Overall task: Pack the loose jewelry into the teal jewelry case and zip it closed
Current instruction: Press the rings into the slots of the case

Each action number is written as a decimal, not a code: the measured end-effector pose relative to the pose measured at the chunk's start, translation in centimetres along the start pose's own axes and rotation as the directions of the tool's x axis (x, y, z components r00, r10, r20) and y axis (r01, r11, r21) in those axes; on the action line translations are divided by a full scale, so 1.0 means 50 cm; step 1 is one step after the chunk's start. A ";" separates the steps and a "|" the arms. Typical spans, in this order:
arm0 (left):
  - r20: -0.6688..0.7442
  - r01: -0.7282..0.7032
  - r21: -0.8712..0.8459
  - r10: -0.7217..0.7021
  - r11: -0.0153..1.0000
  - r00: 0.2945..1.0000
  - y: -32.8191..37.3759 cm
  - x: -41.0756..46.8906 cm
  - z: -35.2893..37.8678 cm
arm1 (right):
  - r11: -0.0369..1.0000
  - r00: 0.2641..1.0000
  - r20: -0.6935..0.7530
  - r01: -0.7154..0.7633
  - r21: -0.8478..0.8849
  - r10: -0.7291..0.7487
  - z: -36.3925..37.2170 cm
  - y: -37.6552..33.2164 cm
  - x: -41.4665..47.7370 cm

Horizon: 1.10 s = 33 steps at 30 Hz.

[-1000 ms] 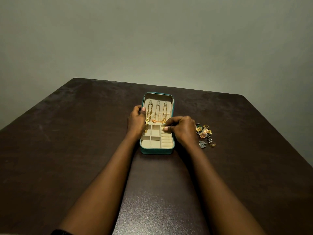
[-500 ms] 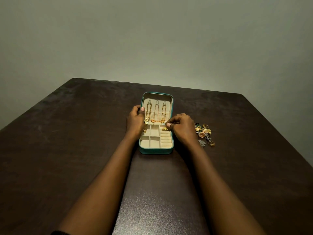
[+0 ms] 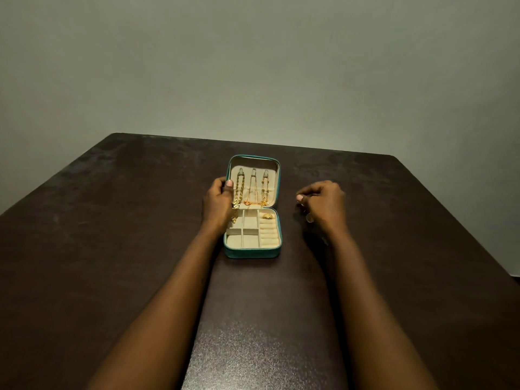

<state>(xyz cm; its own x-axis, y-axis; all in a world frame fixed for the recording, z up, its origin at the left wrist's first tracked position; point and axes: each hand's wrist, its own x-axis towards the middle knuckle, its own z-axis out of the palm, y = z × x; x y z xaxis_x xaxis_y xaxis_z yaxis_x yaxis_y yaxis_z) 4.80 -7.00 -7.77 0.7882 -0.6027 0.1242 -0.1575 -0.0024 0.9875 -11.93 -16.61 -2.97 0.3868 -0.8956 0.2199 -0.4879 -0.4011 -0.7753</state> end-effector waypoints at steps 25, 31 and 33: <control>-0.014 -0.008 -0.026 0.008 1.000 1.000 0.001 0.000 0.002 | 0.915 0.993 0.102 0.090 -0.393 -0.054 -0.072 0.151 0.054; -0.005 -0.021 -0.024 0.021 0.999 1.000 -0.003 0.000 0.002 | 0.851 0.995 0.084 -0.089 0.517 0.053 -0.092 0.068 0.003; -0.006 -0.020 -0.027 0.020 0.999 1.000 -0.005 0.001 0.001 | 0.771 0.977 0.211 -0.120 0.625 -0.018 -0.077 0.037 -0.022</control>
<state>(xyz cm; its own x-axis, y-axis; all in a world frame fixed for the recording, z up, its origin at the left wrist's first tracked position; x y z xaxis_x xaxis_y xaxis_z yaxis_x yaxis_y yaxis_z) 4.85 -7.07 -8.02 0.7885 -0.5978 0.1445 -0.1572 0.0312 0.9871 -16.27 -17.12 -2.36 0.5519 -0.8273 0.1044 0.0662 -0.0813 -0.9945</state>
